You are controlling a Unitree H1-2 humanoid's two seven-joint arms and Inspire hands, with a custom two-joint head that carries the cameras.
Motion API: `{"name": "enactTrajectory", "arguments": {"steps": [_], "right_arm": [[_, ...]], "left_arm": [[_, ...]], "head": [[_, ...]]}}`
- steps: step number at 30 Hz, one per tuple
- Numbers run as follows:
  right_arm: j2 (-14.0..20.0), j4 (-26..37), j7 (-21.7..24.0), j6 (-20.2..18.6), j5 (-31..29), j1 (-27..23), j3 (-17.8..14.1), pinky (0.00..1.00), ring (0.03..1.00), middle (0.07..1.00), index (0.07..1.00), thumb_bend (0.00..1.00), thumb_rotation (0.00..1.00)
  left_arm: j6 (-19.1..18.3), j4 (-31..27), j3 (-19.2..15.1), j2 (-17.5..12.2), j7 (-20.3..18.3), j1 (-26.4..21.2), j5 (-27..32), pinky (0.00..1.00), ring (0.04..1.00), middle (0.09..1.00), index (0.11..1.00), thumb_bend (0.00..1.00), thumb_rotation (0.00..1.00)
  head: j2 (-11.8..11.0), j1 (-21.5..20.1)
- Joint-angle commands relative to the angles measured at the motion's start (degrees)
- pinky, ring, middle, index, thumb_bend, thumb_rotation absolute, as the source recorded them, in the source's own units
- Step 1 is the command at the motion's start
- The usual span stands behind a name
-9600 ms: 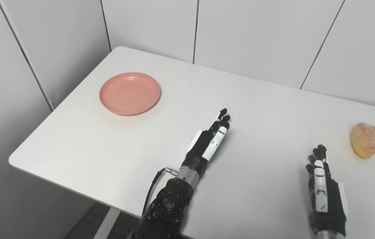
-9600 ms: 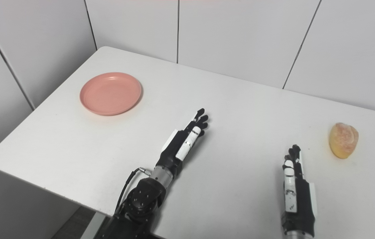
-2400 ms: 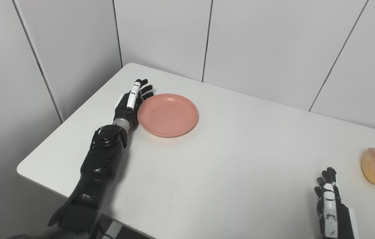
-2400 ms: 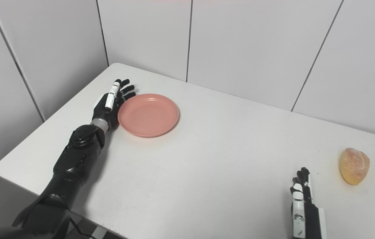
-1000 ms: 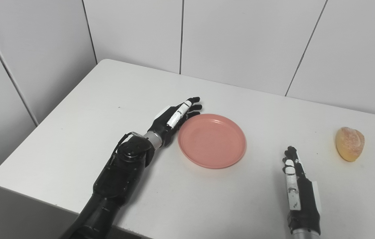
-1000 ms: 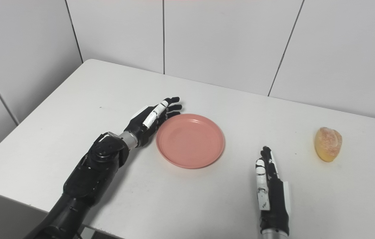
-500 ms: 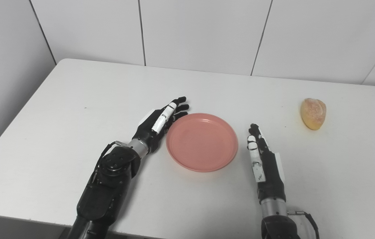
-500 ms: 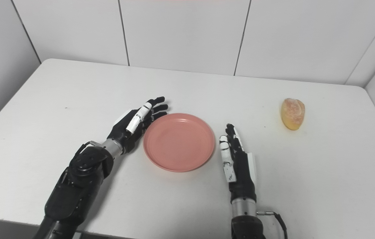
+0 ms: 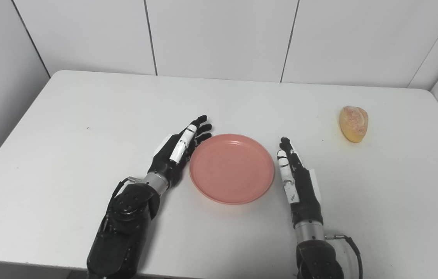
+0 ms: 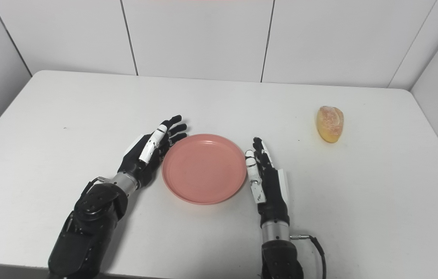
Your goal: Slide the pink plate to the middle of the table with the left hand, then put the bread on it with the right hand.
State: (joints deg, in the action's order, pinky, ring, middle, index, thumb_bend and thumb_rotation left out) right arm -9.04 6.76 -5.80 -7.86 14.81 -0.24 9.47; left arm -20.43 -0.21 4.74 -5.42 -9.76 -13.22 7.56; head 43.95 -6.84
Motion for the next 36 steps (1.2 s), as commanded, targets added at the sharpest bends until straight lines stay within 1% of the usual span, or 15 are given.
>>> {"name": "enactTrajectory", "arguments": {"steps": [1, 3, 5, 7, 9, 12, 14, 16, 20, 23, 27, 30, 31, 34, 36], "right_arm": [[-0.27, 1.57, -0.73, 3.11, -0.12, -1.70, -0.14, 0.93, 0.941, 0.936, 0.928, 0.23, 1.00], [-0.03, 1.41, -1.01, 4.37, -0.20, -1.95, -0.36, 0.93, 0.941, 0.940, 0.933, 0.25, 1.00], [0.61, 0.59, -2.05, 7.15, 0.84, -2.56, -0.55, 0.92, 0.937, 0.939, 0.930, 0.26, 1.00], [1.49, 0.09, -3.50, 9.00, 3.09, -3.48, -0.73, 0.90, 0.923, 0.926, 0.919, 0.28, 1.00], [2.06, 0.23, -4.34, 9.30, 4.58, -4.27, -0.92, 0.90, 0.913, 0.916, 0.912, 0.29, 1.00], [3.06, 1.65, -5.27, 8.87, 6.77, -5.45, -1.23, 0.88, 0.909, 0.909, 0.907, 0.35, 1.00], [3.72, 2.31, -6.28, 9.02, 8.65, -6.39, -1.48, 0.84, 0.886, 0.897, 0.895, 0.36, 1.00], [4.33, 2.75, -6.71, 8.99, 9.61, -7.07, -1.75, 0.81, 0.869, 0.894, 0.890, 0.37, 1.00], [6.52, 3.85, -7.84, 7.13, 14.11, -9.73, -2.96, 0.82, 0.880, 0.882, 0.874, 0.39, 1.00], [7.84, 4.67, -7.23, 5.63, 15.16, -11.86, -4.40, 0.83, 0.874, 0.878, 0.873, 0.41, 1.00], [9.39, 6.28, -4.97, 1.73, 16.44, -13.97, -5.77, 0.84, 0.887, 0.892, 0.881, 0.46, 1.00], [10.60, 6.98, -3.73, -2.56, 18.83, -15.55, -6.49, 0.84, 0.891, 0.894, 0.878, 0.48, 1.00], [10.95, 6.98, -3.56, -3.44, 19.39, -15.92, -6.66, 0.81, 0.881, 0.894, 0.876, 0.47, 0.96], [12.20, 6.68, -2.80, -6.02, 20.70, -17.24, -7.34, 0.77, 0.865, 0.896, 0.879, 0.49, 0.89], [13.25, 6.01, -2.63, -7.21, 21.26, -18.43, -7.95, 0.76, 0.857, 0.895, 0.881, 0.54, 0.85]], "left_arm": [[1.13, 0.83, -0.56, 0.17, 0.45, 0.22, -0.34, 0.91, 0.909, 0.919, 0.911, 0.37, 1.00], [2.29, 2.04, -0.84, 0.16, 0.30, 0.38, -0.46, 0.91, 0.907, 0.918, 0.910, 0.36, 1.00], [3.96, 3.35, -1.07, 0.03, -0.09, 0.34, -0.35, 0.90, 0.903, 0.915, 0.907, 0.35, 1.00], [5.06, 4.45, -1.35, -0.01, -0.28, 0.18, -0.15, 0.90, 0.898, 0.910, 0.901, 0.35, 1.00], [5.46, 5.20, -1.62, 0.08, -0.33, -0.02, 0.03, 0.89, 0.897, 0.908, 0.899, 0.35, 1.00], [5.54, 5.88, -1.70, 0.13, -0.25, -0.22, -0.06, 0.89, 0.892, 0.903, 0.899, 0.36, 1.00], [5.63, 6.22, -1.75, 0.20, -0.22, -0.35, -0.05, 0.89, 0.891, 0.902, 0.899, 0.36, 1.00], [5.68, 6.35, -1.75, 0.38, -0.20, -0.44, 0.03, 0.89, 0.888, 0.901, 0.896, 0.36, 1.00], [6.83, 7.27, -1.90, 0.51, -0.64, -0.52, 0.53, 0.89, 0.893, 0.904, 0.899, 0.35, 1.00], [7.05, 7.31, -1.88, 0.73, -0.41, -0.60, 0.40, 0.89, 0.890, 0.903, 0.897, 0.34, 1.00], [7.41, 7.52, -2.03, 0.94, -0.33, -0.63, 0.46, 0.88, 0.885, 0.898, 0.891, 0.34, 1.00], [8.10, 7.68, -1.79, 0.42, -0.96, -0.46, 0.22, 0.89, 0.889, 0.903, 0.897, 0.35, 1.00], [8.27, 7.71, -1.79, 0.34, -1.02, -0.38, 0.18, 0.89, 0.888, 0.902, 0.897, 0.35, 1.00], [8.01, 7.39, -1.92, 0.41, -0.99, -0.20, 0.32, 0.89, 0.887, 0.899, 0.893, 0.35, 1.00], [7.92, 7.24, -1.87, 0.30, -1.19, -0.11, 0.34, 0.89, 0.889, 0.901, 0.894, 0.35, 1.00]], "head": [[0.06, 0.03], [-0.25, -0.48], [-0.48, -0.88], [-1.12, -2.62], [-1.47, -4.24], [-1.89, -5.30], [-2.18, -6.17], [-2.51, -6.89], [-3.19, -8.17], [-3.89, -9.03], [-4.38, -10.31], [-5.16, -11.86], [-5.16, -11.86], [-5.63, -13.18], [-5.74, -13.51]]}}
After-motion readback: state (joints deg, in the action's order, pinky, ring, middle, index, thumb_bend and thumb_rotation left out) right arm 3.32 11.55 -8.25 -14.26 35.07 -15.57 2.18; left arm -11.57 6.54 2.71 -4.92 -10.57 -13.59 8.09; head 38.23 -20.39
